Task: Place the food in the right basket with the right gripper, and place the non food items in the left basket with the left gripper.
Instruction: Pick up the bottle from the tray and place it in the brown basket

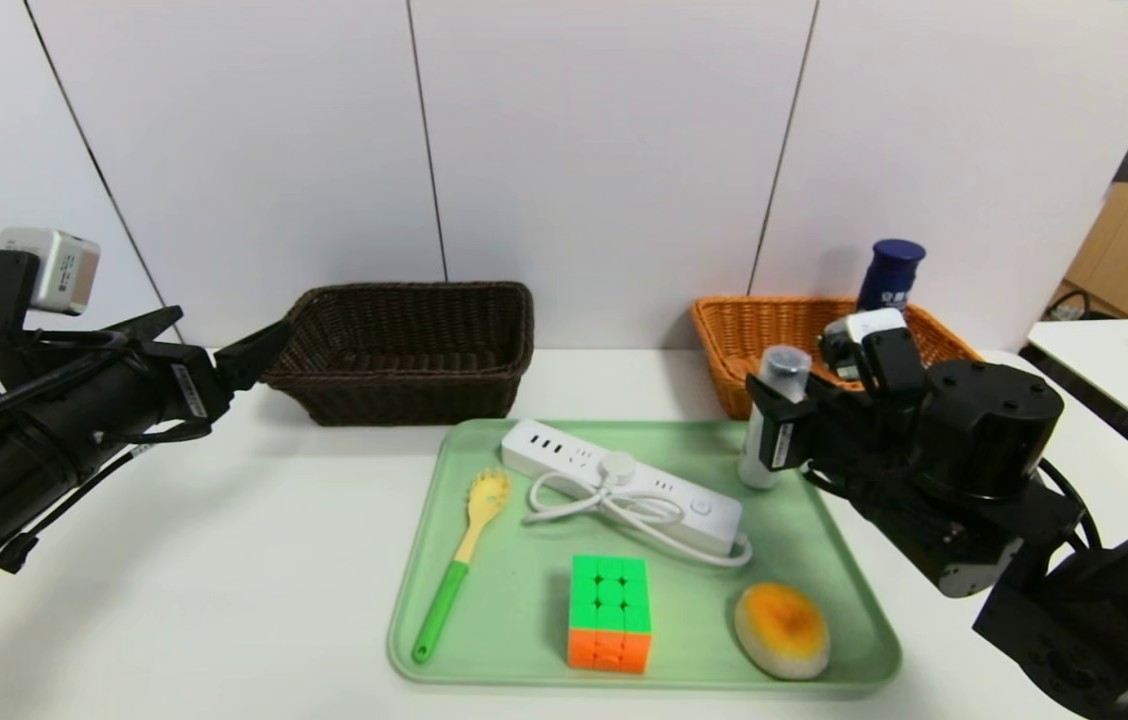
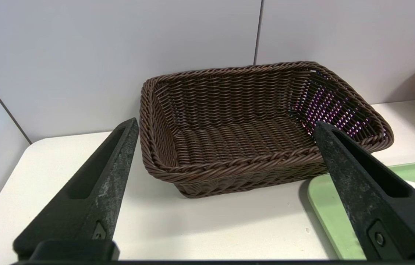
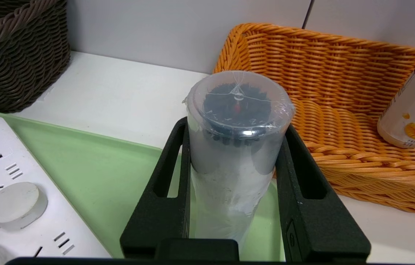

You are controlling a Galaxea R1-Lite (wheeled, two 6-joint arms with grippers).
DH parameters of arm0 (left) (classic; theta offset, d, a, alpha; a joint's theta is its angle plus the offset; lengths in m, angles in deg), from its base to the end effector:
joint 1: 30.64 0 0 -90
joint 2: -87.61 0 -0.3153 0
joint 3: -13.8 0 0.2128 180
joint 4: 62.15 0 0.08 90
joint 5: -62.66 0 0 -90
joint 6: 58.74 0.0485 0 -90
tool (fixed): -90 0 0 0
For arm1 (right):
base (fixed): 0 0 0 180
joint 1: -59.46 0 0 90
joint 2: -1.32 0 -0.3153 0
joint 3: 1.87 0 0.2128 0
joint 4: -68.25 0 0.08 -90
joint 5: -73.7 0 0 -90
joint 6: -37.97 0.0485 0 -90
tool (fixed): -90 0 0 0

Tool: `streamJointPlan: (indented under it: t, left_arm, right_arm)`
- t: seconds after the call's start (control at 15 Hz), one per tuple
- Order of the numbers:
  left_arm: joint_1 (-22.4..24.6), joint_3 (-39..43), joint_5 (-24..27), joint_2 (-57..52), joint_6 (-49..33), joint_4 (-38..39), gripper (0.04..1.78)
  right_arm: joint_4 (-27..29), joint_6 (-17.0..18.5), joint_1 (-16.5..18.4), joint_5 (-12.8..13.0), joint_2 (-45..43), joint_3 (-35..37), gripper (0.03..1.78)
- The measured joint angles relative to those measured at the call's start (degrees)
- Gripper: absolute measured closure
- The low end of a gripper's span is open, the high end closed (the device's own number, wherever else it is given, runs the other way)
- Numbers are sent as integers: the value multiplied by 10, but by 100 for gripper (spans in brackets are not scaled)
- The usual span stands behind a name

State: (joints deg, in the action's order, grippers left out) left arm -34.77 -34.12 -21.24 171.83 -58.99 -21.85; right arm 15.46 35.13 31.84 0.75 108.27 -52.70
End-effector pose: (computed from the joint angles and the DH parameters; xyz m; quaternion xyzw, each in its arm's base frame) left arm 0.2666 -0.0244 0.1967 -0.0016 -0.0347 -0.0892 0.9954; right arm 0.3049 0.1435 0.1176 -0.0357 0.0246 0.0927 0.9947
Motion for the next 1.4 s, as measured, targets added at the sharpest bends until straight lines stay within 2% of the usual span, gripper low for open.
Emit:
streamJointPlan:
  t: [0.33,0.73,1.07,1.4]
  left_arm:
    - [0,2,0,0,0,0,13]
    - [0,2,-1,-1,1,0,13]
    - [0,15,-26,-17,4,0,13]
    - [0,25,-38,-44,21,-1,13]
  right_arm:
    - [4,-8,-10,1,-24,3,116]
    - [16,-57,-21,-7,-72,-33,116]
    - [85,-60,-67,-12,-79,-130,116]
    - [244,-58,-114,-51,-69,-308,116]
